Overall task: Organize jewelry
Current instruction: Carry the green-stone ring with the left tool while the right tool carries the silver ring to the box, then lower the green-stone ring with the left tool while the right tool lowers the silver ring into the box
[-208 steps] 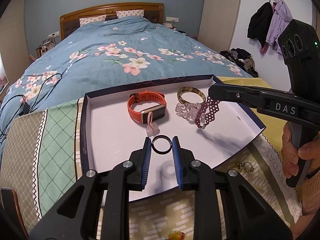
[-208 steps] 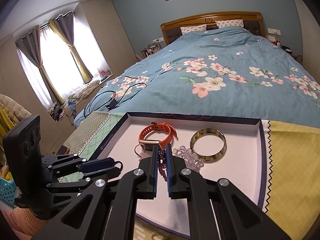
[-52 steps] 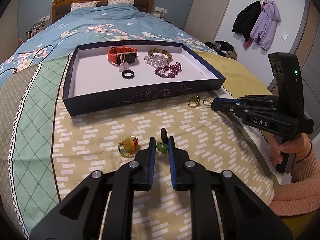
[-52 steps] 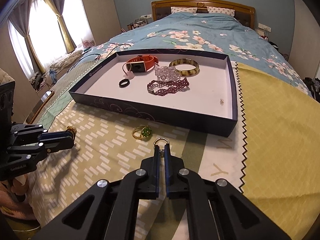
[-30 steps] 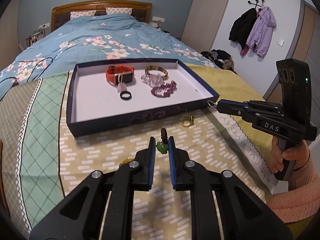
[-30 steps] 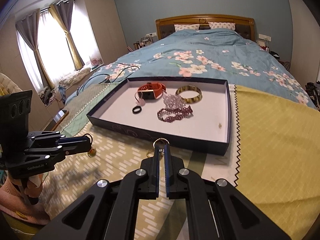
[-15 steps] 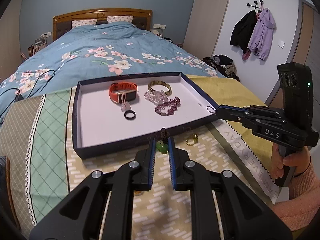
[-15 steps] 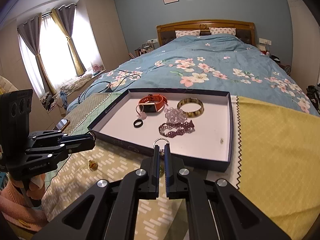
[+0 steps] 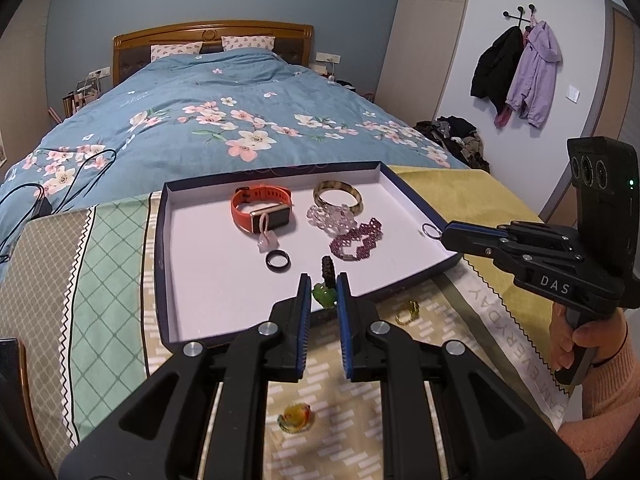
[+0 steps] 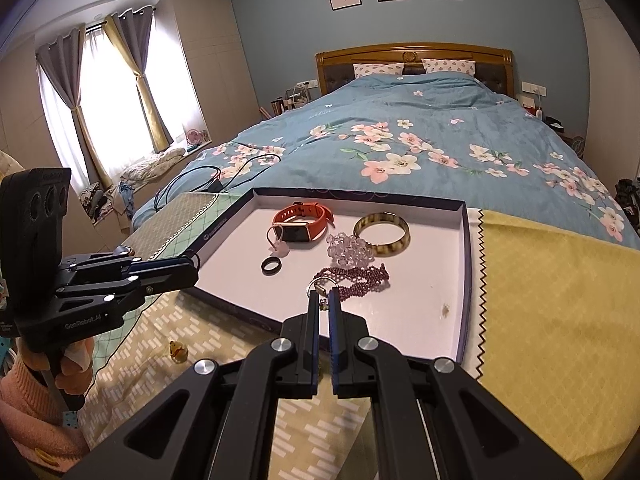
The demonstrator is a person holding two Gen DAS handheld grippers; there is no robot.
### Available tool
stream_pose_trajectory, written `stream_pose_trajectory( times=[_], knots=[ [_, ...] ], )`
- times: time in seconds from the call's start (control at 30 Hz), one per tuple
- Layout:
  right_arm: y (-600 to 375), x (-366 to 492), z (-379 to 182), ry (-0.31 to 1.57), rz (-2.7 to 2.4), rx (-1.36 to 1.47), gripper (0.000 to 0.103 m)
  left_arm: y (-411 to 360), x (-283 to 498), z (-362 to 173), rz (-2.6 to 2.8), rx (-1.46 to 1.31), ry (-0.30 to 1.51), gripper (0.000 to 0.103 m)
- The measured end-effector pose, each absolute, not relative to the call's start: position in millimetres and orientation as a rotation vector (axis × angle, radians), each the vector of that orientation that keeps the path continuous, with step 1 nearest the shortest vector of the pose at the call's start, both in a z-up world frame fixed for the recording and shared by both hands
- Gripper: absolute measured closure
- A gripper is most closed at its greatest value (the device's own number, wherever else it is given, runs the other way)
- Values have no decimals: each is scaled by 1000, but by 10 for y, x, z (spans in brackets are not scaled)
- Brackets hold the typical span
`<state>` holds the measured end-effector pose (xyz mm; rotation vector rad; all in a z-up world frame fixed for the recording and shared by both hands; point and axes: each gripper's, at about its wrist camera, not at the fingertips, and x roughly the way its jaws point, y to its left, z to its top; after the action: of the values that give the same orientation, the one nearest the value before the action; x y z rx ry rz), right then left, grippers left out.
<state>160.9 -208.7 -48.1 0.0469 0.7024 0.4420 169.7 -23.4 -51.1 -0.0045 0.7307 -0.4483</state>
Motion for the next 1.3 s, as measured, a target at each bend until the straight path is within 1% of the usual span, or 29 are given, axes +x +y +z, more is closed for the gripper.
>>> stream_pose_trajectory(
  times=[0.63, 1.3],
  knots=[
    [-2037, 1901, -536, 718, 439, 41, 100, -269, 2042, -569, -424, 1, 759, 90],
    [-1915, 2116, -662, 758, 437, 19, 100, -325, 2325, -765, -402, 9, 814, 90]
  ],
)
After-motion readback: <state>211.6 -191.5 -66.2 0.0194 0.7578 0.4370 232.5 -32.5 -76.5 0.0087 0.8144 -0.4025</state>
